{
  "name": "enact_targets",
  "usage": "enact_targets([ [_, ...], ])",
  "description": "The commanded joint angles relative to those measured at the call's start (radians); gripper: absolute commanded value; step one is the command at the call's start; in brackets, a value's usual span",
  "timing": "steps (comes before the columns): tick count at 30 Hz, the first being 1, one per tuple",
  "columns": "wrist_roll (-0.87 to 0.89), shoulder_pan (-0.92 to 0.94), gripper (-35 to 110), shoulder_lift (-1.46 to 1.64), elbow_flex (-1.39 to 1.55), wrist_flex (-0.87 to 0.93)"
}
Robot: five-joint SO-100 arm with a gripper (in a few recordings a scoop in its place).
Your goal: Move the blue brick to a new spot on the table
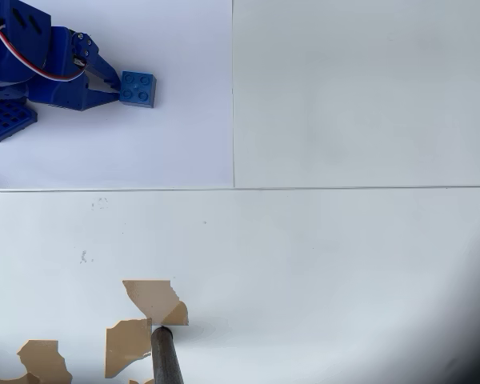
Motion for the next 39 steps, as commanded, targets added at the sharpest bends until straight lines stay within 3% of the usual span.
enact_targets([
  [1, 0.003, 0.0, 0, 0.005, 0.032, -0.012],
  [39, 0.003, 0.014, 0, 0.005, 0.032, -0.012],
])
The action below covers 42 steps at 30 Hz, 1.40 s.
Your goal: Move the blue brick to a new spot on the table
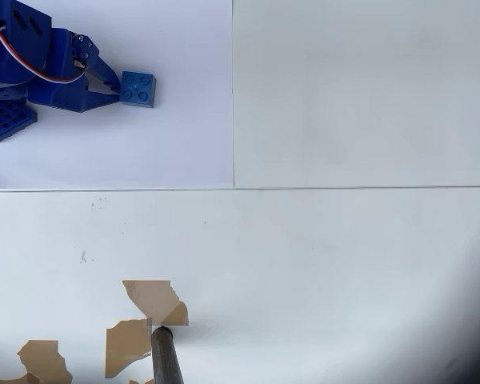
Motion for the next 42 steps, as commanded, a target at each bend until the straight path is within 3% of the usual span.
enact_targets([
  [1, 0.003, -0.003, 0, 0.005, 0.032, -0.012],
  [22, -0.071, 0.011, 0, 0.003, 0.032, -0.006],
  [30, -0.342, 0.209, 0, -0.081, -0.051, 0.032],
  [38, -0.152, 0.061, 1, -0.403, -0.379, 0.067],
  [42, -0.15, 0.057, 7, -0.463, -0.456, 0.008],
])
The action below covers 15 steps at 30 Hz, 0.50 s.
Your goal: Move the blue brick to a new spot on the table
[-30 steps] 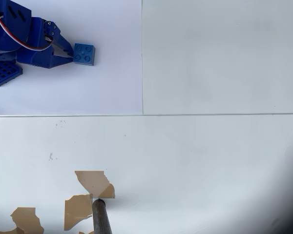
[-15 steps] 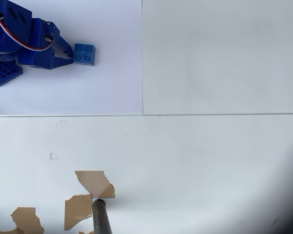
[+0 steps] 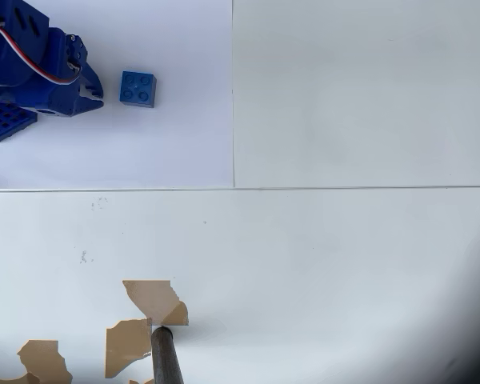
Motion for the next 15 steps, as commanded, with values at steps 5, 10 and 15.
enact_targets([
  [5, -0.052, 0.057, 25, -0.087, -0.152, -0.12],
  [10, -0.135, 0.12, 34, -0.178, -0.156, -0.201],
  [15, -0.14, 0.133, 36, -0.299, -0.156, -0.299],
])
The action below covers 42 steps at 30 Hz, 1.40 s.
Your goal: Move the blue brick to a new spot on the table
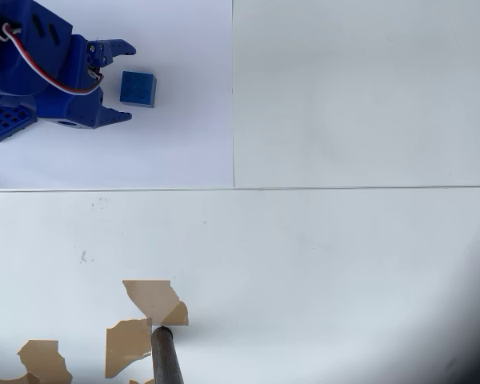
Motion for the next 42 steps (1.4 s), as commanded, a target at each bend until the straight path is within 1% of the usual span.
enact_targets([
  [1, 0.0, 0.002, 36, -0.06, -0.074, -0.064],
  [7, 0.044, -0.028, 36, -0.14, -0.054, -0.112],
  [17, 0.147, -0.141, 35, -0.235, -0.021, -0.184],
  [23, 0.149, -0.107, 33, -0.376, -0.021, -0.265],
  [25, 0.129, -0.081, 29, -0.408, -0.021, -0.29],
  [28, 0.117, -0.052, 16, -0.419, -0.023, -0.302],
  [30, 0.123, -0.041, 9, -0.403, -0.034, -0.287],
  [33, 0.156, -0.034, 5, -0.364, -0.086, -0.209],
  [38, 0.273, 0.008, 5, -0.367, -0.256, -0.084],
  [42, 0.348, 0.117, 5, -0.402, -0.374, -0.009],
])
